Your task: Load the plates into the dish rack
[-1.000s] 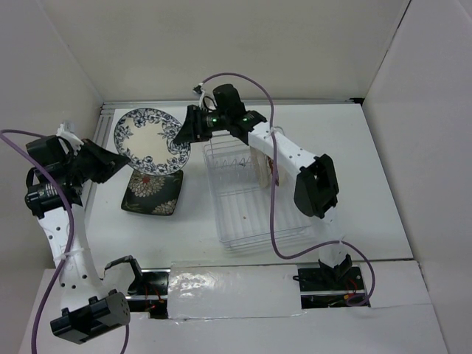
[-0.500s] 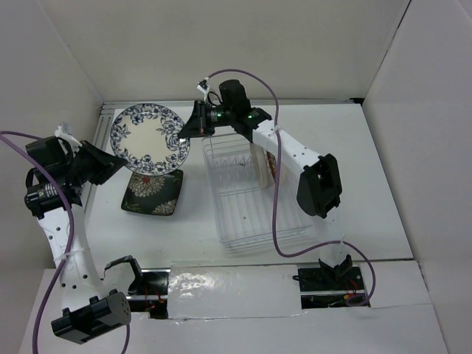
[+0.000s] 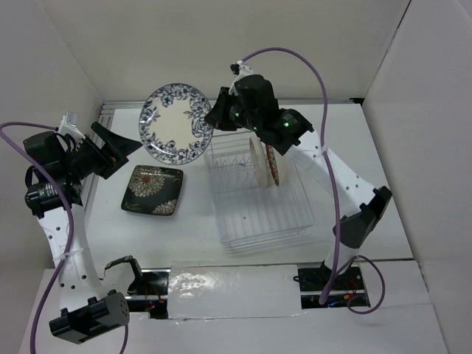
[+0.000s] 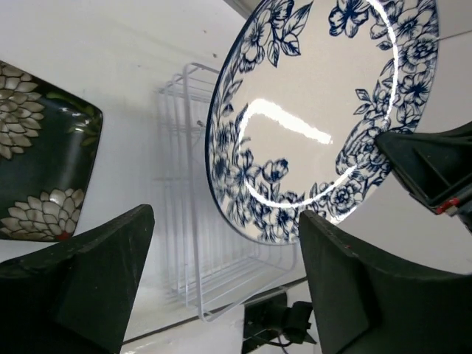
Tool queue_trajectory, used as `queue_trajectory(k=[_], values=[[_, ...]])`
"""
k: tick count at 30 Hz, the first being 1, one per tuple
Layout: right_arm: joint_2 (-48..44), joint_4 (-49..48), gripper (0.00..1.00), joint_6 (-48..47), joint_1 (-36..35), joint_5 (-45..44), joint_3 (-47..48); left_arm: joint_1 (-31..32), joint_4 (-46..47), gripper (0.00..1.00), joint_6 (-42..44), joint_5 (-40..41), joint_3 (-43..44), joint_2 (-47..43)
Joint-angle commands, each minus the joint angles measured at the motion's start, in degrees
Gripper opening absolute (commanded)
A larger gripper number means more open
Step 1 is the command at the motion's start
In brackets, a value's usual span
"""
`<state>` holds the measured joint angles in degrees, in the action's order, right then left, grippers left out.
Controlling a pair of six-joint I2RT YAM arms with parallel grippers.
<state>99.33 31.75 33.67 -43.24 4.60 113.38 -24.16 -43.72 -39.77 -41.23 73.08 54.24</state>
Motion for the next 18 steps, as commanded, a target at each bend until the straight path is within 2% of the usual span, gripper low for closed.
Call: queue_trajectory(k=[1, 10, 12, 17, 18], values=[[-6.1, -1.2, 0.00, -1.0, -0.7, -18.6, -0.9, 0.2, 3.5, 0.99, -0.3, -4.5, 2.3, -0.1], [-7.3, 10.5, 0.00, -10.5, -5.4, -43.9, 6.6, 0.2, 3.0, 0.99, -0.3, -4.6, 2.1, 0.5], [-8.1, 11.5, 0.00, -13.7, -6.7, -51.8, 6.6, 0.2, 2.6, 0.99, -0.5, -3.7, 1.8, 0.3], [-8.2, 13.4, 0.00, -21.4, -12.1, -63.9, 6.9, 0.2, 3.4, 0.99, -0.4, -3.7, 0.4, 0.3], [-7.6, 14.0, 0.00, -22.5, -13.2, -69.1, 7.0, 0.3, 3.5, 0.99, -0.4, -4.2, 0.4, 0.5]])
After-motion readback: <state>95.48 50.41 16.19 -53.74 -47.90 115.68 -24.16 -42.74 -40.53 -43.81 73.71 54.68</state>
